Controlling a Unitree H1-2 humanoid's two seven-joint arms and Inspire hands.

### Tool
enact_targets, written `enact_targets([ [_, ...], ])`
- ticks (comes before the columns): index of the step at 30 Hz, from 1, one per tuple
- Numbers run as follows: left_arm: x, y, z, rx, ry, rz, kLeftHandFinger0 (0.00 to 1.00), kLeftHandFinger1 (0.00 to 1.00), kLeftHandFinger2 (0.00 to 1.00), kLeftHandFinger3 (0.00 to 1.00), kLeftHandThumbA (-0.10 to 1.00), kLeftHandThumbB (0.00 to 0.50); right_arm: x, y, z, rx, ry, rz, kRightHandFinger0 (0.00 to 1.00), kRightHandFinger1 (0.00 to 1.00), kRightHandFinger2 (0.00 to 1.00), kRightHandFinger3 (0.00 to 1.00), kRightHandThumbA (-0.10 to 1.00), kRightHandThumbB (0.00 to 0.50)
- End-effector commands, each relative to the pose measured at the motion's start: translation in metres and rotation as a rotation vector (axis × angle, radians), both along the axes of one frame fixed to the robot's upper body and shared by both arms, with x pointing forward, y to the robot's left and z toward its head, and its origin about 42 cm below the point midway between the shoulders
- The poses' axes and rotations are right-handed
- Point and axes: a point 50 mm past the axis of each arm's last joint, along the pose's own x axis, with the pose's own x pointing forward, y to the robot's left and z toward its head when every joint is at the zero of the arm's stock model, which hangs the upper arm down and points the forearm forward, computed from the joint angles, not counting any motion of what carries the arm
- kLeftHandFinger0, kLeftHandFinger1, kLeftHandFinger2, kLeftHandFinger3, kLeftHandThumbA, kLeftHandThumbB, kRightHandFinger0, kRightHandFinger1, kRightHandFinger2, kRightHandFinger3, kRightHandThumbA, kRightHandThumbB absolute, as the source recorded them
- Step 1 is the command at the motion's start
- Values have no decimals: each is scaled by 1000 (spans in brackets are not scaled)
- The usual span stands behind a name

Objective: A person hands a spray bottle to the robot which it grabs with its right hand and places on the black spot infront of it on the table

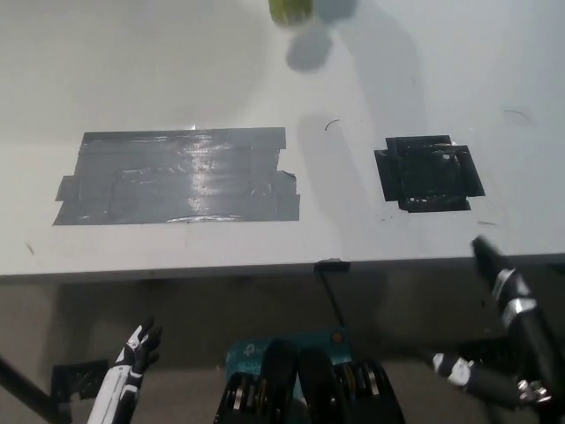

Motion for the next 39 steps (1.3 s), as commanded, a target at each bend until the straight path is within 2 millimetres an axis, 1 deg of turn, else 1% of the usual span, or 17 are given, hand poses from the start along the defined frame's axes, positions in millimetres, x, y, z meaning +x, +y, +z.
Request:
enact_targets([
  [1,-1,-2,8,1,-53,-15,1000,1000,1000,1000,1000,67,19,-5,38,41,-75,-7,1000,1000,1000,1000,1000,261],
  [3,-1,-2,8,4,-51,-17,1000,1000,1000,1000,1000,58,32,-6,50,37,-81,7,1000,1000,1000,1000,1000,222],
  [5,-2,-2,9,6,-51,-15,1000,1000,1000,1000,1000,57,42,-6,59,3,-84,8,1000,1000,1000,1000,1000,214],
  [6,-2,-2,9,-2,-47,-10,1000,1000,1000,1000,1000,73,52,-5,67,6,-60,12,1000,1000,1000,1000,1000,242],
  [9,-2,-1,8,-6,-45,-4,1000,1000,1000,1000,1000,78,72,2,80,32,-7,43,1000,1000,1000,1000,1000,274],
  [11,-4,-2,8,-6,-43,-4,1000,1000,1000,1000,1000,64,100,6,83,7,18,42,1000,1000,1000,1000,1000,308],
  [14,-5,-2,7,-8,-49,-7,1000,1000,1000,1000,1000,57,130,9,83,-15,52,45,1000,1000,1000,1000,1000,310],
  [16,-5,-2,6,-10,-53,-9,1000,1000,1000,1000,1000,56,159,11,83,-35,86,43,1000,1000,1000,1000,1000,325],
  [19,-5,-2,7,3,-54,-7,1000,1000,1000,1000,1000,52,190,20,82,-46,148,38,1000,1000,1000,1000,1000,423],
  [21,-5,-2,8,-7,-51,-4,1000,1000,1000,1000,1000,54,211,33,86,-72,184,39,1000,1000,1000,1000,1000,462],
  [22,-5,-2,8,-10,-49,-2,1000,1000,1000,1000,1000,54,215,37,87,-74,200,41,1000,1000,1000,1000,1000,448],
  [24,-3,-3,9,-17,-50,0,1000,1000,1000,1000,1000,65,229,45,91,-61,234,39,1000,1000,1000,1000,1000,487],
  [28,-2,-3,9,-16,-56,-2,1000,1000,1000,1000,1000,79,253,65,93,0,295,77,1000,1000,1000,1000,1000,427],
  [32,-1,-3,12,-13,-58,-5,1000,1000,1000,1000,1000,54,273,82,93,18,324,96,1000,1000,1000,1000,1000,473],
  [36,0,-3,13,-4,-67,-4,1000,1000,1000,1000,1000,49,278,96,93,9,338,103,1000,1000,1000,1000,1000,428],
  [37,0,-3,13,-4,-67,-4,1000,1000,1000,1000,1000,48,278,99,93,6,342,103,1000,1000,1000,1000,1000,430],
  [39,0,-3,13,-2,-70,-4,1000,1000,1000,1000,1000,41,280,104,93,9,354,103,1000,1000,1000,1000,1000,469],
])
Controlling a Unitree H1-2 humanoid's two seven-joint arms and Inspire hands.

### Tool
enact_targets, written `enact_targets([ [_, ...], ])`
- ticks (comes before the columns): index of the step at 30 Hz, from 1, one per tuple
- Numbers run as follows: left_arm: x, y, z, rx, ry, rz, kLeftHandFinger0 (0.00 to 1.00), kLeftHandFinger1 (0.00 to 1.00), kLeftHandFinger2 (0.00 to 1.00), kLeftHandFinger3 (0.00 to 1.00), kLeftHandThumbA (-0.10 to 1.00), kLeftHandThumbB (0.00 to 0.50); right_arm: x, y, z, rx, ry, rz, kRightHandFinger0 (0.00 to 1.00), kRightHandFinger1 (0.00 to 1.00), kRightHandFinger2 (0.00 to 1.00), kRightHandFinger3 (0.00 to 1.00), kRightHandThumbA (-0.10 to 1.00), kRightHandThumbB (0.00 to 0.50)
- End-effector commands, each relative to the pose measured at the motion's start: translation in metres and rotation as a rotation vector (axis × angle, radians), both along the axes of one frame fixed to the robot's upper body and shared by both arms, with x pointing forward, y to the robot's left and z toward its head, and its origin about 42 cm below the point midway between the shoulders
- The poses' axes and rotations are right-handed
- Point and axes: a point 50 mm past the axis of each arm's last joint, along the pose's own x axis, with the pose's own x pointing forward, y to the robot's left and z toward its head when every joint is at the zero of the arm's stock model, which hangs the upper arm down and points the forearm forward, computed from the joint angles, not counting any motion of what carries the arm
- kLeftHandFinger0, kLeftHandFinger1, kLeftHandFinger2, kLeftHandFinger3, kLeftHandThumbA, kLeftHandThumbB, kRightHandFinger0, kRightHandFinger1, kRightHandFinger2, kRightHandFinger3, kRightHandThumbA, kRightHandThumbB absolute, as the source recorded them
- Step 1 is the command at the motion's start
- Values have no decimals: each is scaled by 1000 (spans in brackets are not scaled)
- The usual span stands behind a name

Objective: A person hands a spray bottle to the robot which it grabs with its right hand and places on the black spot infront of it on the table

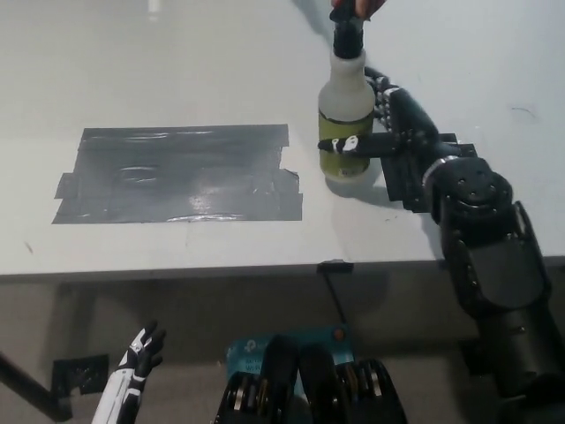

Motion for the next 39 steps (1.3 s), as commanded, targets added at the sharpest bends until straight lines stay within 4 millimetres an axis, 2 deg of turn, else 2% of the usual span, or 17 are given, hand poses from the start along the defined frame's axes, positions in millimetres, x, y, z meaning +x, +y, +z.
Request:
enact_targets([
  [1,1,2,12,10,-65,-3,1000,1000,1000,1000,1000,41,10,18,36,28,-84,10,1000,1000,1000,1000,1000,472],
  [5,3,1,14,-21,-62,5,1000,1000,1000,1000,1000,27,19,31,44,74,-78,28,1000,1000,1000,1000,1000,442],
  [9,4,1,16,-42,-67,1,1000,1000,1000,1000,1000,2,27,36,44,85,-84,36,1000,1000,1000,1000,1000,490],
  [13,4,1,16,-22,-72,1,1000,1000,1000,1000,1000,0,32,38,41,75,-70,32,1000,1000,1000,1000,1000,496],
  [15,4,1,15,-23,-69,0,1000,1000,1000,1000,1000,3,34,38,40,70,-74,32,1000,1000,1000,1000,992,453],
  [16,4,1,15,-23,-69,0,1000,1000,1000,1000,1000,3,35,38,40,71,-80,28,1000,1000,1000,1000,992,453],
  [17,4,1,15,-18,-71,-1,1000,1000,1000,1000,1000,1,37,38,40,75,-100,6,1000,1000,1000,1000,935,435],
  [22,4,1,16,-16,-71,-1,1000,1000,1000,1000,1000,1,38,39,40,78,-112,-4,1000,1000,1000,1000,935,435],
  [23,9,2,18,-15,-80,0,1000,1000,1000,1000,1000,21,40,40,46,120,-218,-102,119,182,266,336,668,427],
  [24,12,4,20,-13,-87,-1,1000,1000,1000,1000,1000,20,36,43,52,86,-351,-167,5,22,165,109,655,409],
  [26,12,5,21,-8,-85,-4,1000,1000,1000,1000,1000,21,34,43,52,74,-362,-167,0,17,170,97,616,392],
  [29,13,5,21,-4,-85,-4,1000,1000,1000,1000,1000,22,30,41,49,97,-370,-165,0,5,180,114,592,429],
  [30,13,5,21,2,-90,-4,1000,1000,1000,1000,1000,17,30,39,48,128,-365,-162,0,53,262,155,549,412],
  [32,13,5,21,3,-88,-4,1000,1000,1000,1000,1000,16,30,37,46,151,-348,-172,0,61,291,189,545,396],
  [33,12,4,22,0,-84,-1,1000,1000,1000,1000,1000,32,30,34,45,149,-348,-182,0,64,300,198,592,431],
  [37,12,3,22,-12,-85,1,1000,1000,1000,1000,1000,7,31,25,44,119,-373,-210,0,34,270,165,634,431],
  [39,12,3,22,-5,-88,-2,1000,1000,1000,1000,1000,0,30,16,48,172,-379,-222,0,35,270,208,586,426],
])
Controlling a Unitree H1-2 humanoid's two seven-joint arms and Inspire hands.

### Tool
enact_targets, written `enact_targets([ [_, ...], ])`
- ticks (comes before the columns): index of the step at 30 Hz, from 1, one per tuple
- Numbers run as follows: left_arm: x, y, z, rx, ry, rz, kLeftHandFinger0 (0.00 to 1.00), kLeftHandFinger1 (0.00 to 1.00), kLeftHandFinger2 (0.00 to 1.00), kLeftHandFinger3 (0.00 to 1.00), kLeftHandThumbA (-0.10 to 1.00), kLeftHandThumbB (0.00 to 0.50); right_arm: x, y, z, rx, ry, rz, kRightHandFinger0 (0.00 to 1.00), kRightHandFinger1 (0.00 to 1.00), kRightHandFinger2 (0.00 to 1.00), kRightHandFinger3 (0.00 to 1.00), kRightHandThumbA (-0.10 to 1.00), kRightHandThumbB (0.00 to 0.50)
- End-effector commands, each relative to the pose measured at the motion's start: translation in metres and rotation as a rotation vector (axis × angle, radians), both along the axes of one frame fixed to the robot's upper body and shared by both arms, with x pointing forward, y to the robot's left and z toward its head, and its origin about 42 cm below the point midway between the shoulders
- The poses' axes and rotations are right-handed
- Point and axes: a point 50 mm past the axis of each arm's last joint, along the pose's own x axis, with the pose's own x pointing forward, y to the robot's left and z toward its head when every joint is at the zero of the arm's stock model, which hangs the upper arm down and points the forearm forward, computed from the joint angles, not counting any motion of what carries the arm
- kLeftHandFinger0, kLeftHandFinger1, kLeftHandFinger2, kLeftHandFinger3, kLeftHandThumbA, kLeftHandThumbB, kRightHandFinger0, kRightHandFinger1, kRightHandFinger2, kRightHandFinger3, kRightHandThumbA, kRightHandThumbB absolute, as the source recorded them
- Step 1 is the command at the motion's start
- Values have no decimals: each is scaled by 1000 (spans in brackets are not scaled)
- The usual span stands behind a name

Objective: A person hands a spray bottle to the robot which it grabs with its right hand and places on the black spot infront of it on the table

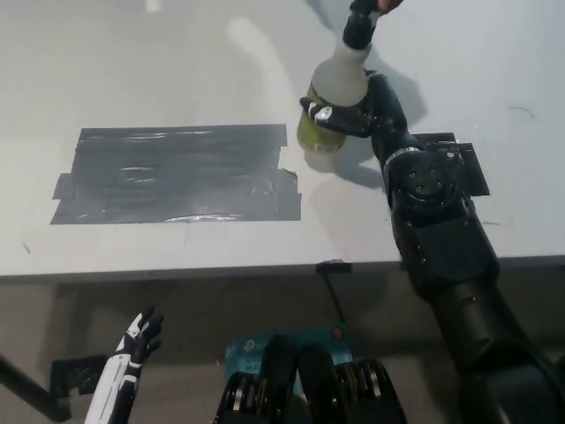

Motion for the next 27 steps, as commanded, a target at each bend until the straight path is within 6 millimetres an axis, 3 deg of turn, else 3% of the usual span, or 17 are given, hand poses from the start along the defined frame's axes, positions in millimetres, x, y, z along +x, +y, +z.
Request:
enact_targets([
  [1,3,2,12,13,-48,-8,1000,1000,1000,1000,1000,2,4,-15,57,106,-262,-58,0,30,268,195,581,413],
  [5,7,5,14,22,-53,-8,1000,1000,1000,1000,1000,1,4,-27,69,84,-328,-84,0,45,291,116,669,416],
  [7,6,5,12,20,-55,-8,1000,1000,1000,1000,1000,0,2,-46,76,66,-387,-96,0,50,297,77,692,400],
  [11,5,5,11,30,-56,-11,1000,1000,1000,1000,1000,5,0,-67,79,41,-400,-118,23,148,393,232,659,378],
  [12,4,6,10,38,-56,-8,1000,1000,1000,1000,1000,10,0,-74,80,17,-396,-135,46,163,408,299,694,394],
  [13,5,6,10,37,-58,-5,1000,1000,1000,1000,1000,11,0,-81,80,22,-385,-149,8,157,402,313,681,415],
  [14,5,6,10,34,-54,-2,1000,1000,1000,1000,1000,23,0,-88,79,9,-382,-177,249,185,402,292,698,432],
  [15,5,6,11,27,-53,-2,1000,1000,1000,1000,1000,18,0,-94,78,-6,-382,-189,159,106,321,198,706,423],
  [17,7,6,12,23,-52,0,1000,1000,1000,1000,1000,27,1,-101,77,-17,-378,-186,17,72,297,139,696,401],
  [19,7,7,13,19,-48,5,1000,1000,1000,1000,1000,40,1,-108,75,-33,-368,-187,0,59,297,163,677,393],
  [22,8,7,14,27,-50,8,1000,1000,1000,1000,1000,42,1,-117,69,-32,-323,-207,0,5,206,151,642,404],
  [25,9,7,14,34,-59,-1,1000,1000,1000,1000,1000,30,-1,-122,58,-45,-309,-210,18,0,172,84,626,408],
  [26,9,7,14,35,-59,0,1000,1000,1000,1000,1000,37,-3,-122,55,-74,-308,-212,65,0,160,38,669,417],
  [27,9,7,14,36,-59,1,1000,1000,1000,1000,1000,35,-6,-121,51,-110,-308,-214,13,0,122,8,634,428],
])
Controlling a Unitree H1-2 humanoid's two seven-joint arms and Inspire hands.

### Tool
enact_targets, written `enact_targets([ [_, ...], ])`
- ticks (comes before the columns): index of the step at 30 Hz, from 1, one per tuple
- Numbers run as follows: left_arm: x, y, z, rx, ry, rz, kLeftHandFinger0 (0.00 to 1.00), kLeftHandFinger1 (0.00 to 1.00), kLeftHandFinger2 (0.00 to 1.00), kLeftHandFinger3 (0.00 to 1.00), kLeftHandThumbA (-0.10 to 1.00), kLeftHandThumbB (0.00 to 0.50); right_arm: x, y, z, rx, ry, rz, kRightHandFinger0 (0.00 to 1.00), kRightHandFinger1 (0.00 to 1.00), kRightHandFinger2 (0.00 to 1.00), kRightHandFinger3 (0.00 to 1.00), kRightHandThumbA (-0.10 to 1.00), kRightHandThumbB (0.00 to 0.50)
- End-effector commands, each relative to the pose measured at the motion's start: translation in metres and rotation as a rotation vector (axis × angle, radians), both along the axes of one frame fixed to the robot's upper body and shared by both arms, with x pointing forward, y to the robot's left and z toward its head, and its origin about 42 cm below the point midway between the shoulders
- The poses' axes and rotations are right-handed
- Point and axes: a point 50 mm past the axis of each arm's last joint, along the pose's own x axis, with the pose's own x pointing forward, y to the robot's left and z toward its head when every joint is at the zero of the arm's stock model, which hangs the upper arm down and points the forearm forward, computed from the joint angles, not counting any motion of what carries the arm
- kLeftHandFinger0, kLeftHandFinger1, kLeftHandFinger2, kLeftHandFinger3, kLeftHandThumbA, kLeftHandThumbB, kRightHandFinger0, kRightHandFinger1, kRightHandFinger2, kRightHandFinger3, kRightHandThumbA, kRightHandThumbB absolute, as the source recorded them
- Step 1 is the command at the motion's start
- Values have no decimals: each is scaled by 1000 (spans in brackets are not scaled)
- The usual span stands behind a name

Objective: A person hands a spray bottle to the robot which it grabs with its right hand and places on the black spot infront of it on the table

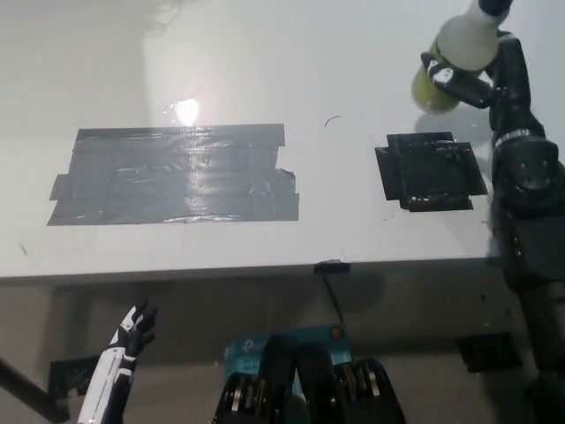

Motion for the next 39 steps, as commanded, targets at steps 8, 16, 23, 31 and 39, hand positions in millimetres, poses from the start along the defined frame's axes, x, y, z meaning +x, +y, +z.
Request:
enact_targets([
  [8,10,1,10,19,-51,-11,1000,1000,1000,1000,1000,32,-15,5,4,-93,-118,75,16,141,293,87,604,374],
  [16,9,2,9,26,-42,-4,1000,1000,1000,1000,1000,28,-28,16,-16,-97,-76,132,88,248,389,141,599,358],
  [23,12,1,10,20,-38,-4,1000,1000,1000,1000,1000,43,-30,12,-21,-110,-67,129,220,397,496,220,601,339],
  [31,12,2,10,23,-47,-5,1000,1000,1000,1000,1000,27,-28,4,-24,-163,209,361,1000,1000,1000,1000,729,427],
  [39,9,2,8,10,-43,-10,1000,1000,1000,1000,1000,32,-29,-4,-48,-189,288,435,1000,1000,1000,1000,677,437],
])
